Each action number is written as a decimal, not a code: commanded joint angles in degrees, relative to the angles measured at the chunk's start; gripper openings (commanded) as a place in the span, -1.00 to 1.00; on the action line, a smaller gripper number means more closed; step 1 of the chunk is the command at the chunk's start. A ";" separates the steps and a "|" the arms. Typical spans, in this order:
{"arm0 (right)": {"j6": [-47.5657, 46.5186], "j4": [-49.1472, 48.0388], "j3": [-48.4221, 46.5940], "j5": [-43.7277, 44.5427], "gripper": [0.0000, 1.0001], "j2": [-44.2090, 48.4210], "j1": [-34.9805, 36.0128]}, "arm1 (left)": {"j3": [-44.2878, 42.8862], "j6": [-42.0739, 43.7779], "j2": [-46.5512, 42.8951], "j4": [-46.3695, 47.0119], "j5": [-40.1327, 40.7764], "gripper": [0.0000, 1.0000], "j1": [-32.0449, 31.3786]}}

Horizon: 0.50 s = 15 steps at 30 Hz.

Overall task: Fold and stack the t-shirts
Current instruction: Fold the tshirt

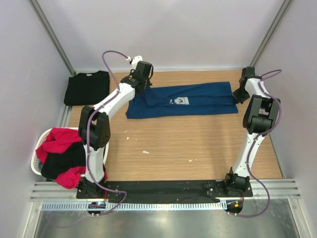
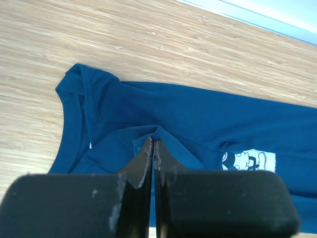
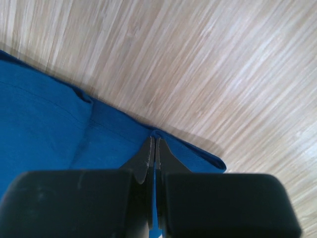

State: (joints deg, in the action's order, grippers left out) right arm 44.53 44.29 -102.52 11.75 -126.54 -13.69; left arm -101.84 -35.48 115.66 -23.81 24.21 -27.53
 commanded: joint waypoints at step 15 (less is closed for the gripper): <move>-0.33 1.06 -4.79 0.21 -0.98 -3.27 -0.28 | -6.87 1.82 6.94 5.97 0.14 -1.00 1.07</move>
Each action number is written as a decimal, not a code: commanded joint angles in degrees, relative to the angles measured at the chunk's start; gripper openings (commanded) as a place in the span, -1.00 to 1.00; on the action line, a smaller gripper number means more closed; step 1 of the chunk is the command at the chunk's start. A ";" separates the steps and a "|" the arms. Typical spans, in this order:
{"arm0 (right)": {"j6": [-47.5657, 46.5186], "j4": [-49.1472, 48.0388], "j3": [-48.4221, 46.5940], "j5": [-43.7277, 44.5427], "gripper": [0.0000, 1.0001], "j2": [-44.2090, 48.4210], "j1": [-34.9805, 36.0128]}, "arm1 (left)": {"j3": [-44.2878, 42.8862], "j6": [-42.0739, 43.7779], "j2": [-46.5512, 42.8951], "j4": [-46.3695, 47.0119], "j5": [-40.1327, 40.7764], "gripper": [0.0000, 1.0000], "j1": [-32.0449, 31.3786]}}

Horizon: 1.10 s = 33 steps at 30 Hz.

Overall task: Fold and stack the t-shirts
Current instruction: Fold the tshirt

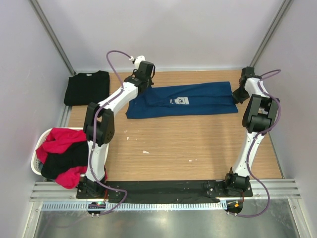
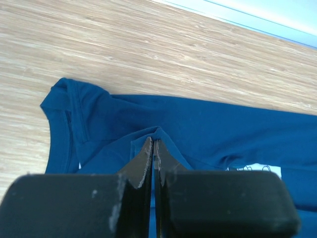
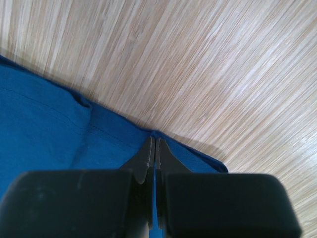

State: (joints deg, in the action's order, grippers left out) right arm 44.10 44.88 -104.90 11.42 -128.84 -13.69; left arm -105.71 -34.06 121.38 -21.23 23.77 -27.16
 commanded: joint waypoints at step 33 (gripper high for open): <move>-36.45 -16.49 -8.21 -10.44 0.87 8.00 39.16 | 30.55 -14.37 -17.68 5.66 -25.51 0.76 8.43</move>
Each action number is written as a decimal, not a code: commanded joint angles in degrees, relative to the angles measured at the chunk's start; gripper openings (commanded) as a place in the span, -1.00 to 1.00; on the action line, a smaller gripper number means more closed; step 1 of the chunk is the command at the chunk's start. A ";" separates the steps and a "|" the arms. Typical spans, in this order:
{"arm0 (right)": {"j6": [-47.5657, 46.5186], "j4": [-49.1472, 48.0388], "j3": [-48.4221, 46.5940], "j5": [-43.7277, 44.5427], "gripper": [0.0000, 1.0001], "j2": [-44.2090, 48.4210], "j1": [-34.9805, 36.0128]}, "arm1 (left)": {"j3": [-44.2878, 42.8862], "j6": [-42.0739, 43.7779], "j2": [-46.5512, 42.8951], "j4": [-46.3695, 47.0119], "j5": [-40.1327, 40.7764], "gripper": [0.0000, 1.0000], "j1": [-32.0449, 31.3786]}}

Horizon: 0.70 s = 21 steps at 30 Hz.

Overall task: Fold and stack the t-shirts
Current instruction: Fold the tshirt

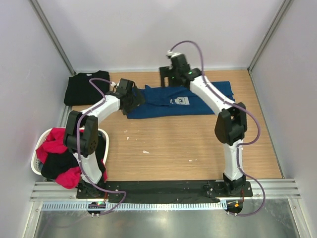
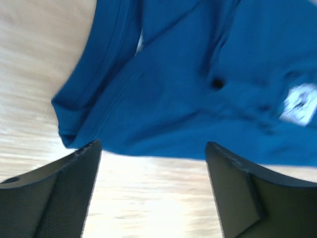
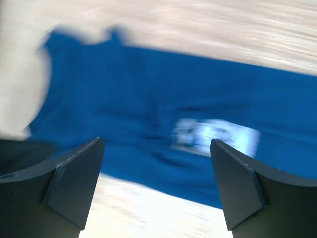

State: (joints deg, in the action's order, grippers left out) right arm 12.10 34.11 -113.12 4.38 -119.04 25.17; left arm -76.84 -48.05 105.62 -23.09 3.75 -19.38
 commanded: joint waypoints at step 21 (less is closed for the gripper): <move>-10.17 -8.00 -10.19 -9.39 0.52 -17.45 10.25 | 5.82 2.00 5.38 7.28 -8.15 -0.19 4.08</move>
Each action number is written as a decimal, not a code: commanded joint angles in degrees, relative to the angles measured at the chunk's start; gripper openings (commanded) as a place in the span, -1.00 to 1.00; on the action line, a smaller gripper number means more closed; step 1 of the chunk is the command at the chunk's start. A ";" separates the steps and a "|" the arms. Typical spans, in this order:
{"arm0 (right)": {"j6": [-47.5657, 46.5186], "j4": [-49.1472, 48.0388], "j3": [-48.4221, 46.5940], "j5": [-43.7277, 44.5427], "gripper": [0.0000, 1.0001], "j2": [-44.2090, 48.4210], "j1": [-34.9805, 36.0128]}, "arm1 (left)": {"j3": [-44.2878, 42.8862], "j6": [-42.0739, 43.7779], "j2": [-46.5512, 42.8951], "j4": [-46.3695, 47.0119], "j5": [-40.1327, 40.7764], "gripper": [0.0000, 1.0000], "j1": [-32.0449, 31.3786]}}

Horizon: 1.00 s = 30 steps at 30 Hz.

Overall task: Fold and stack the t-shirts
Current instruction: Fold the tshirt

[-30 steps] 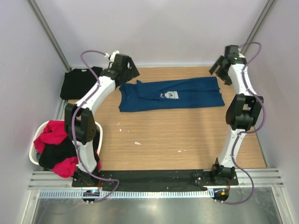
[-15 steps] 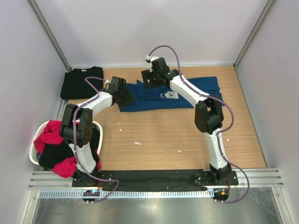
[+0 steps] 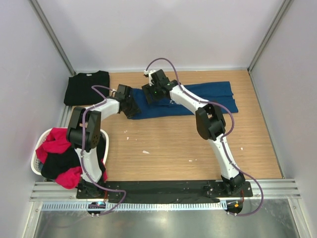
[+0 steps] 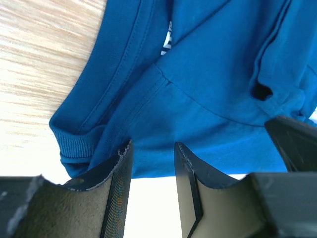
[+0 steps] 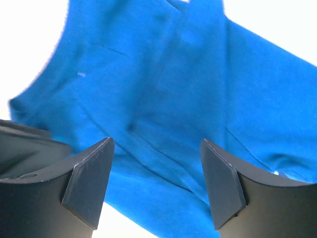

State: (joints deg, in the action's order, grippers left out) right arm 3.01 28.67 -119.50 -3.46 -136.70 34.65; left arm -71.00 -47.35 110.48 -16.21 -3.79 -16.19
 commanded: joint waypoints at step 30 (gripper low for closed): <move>-6.43 -3.88 -5.57 12.86 -0.93 -3.66 0.94 | -0.72 1.56 2.90 -5.32 -2.18 -0.30 2.21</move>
State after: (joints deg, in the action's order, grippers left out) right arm -2.09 27.29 -122.48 3.68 -141.80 35.97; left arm -71.85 -47.42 111.61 -16.99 -6.70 -14.50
